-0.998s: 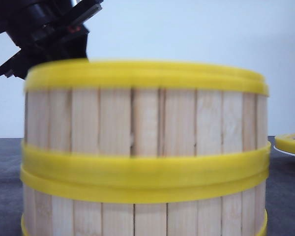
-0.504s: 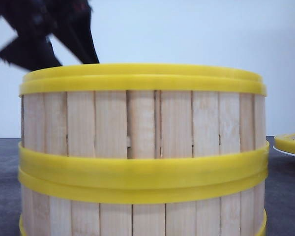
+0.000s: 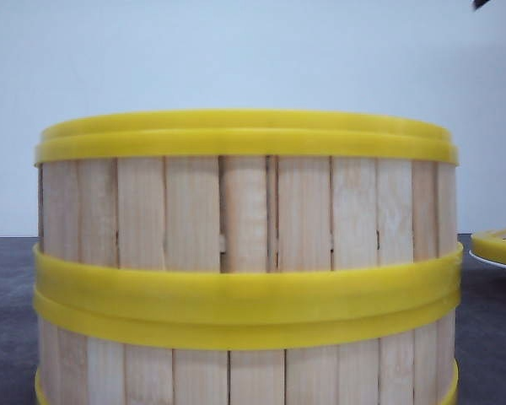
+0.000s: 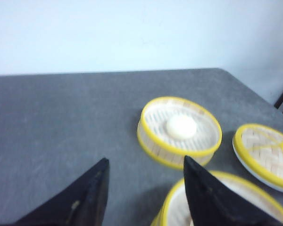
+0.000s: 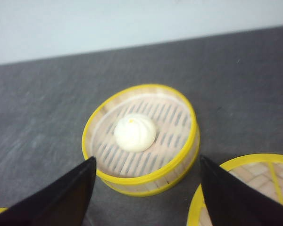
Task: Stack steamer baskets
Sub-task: 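Open the left gripper and withdraw it upward, then lower the right gripper onto the rim of another bun-filled basket and grasp it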
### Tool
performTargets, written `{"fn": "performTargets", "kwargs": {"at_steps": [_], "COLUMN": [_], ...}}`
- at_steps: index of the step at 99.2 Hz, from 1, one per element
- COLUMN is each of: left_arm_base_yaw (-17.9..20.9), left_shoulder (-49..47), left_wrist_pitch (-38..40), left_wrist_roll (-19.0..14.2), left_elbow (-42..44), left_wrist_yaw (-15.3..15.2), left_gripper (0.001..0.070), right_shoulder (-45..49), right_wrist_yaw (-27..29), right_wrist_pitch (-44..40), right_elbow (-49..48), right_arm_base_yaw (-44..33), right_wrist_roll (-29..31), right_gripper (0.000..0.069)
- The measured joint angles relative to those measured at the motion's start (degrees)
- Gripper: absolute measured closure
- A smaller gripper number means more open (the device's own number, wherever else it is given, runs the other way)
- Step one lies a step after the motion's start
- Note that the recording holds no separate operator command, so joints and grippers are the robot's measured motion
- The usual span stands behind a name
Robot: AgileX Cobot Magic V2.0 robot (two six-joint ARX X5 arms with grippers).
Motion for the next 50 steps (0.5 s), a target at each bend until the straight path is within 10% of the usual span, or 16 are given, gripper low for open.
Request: {"fn": "performTargets", "kwargs": {"at_steps": [50], "left_arm_base_yaw": [0.0], "left_shoulder": [-15.4], "left_wrist_pitch": [-11.3], "left_wrist_roll": [-3.2], "left_elbow": [-5.0], "left_wrist_yaw": [2.3], "left_gripper": [0.0414], "right_shoulder": [33.2], "right_wrist_yaw": [1.5], "right_wrist_pitch": [7.0], "right_elbow": [11.6], "right_arm_base_yaw": [0.0], "right_wrist_roll": [0.7], "right_gripper": [0.0274]}}
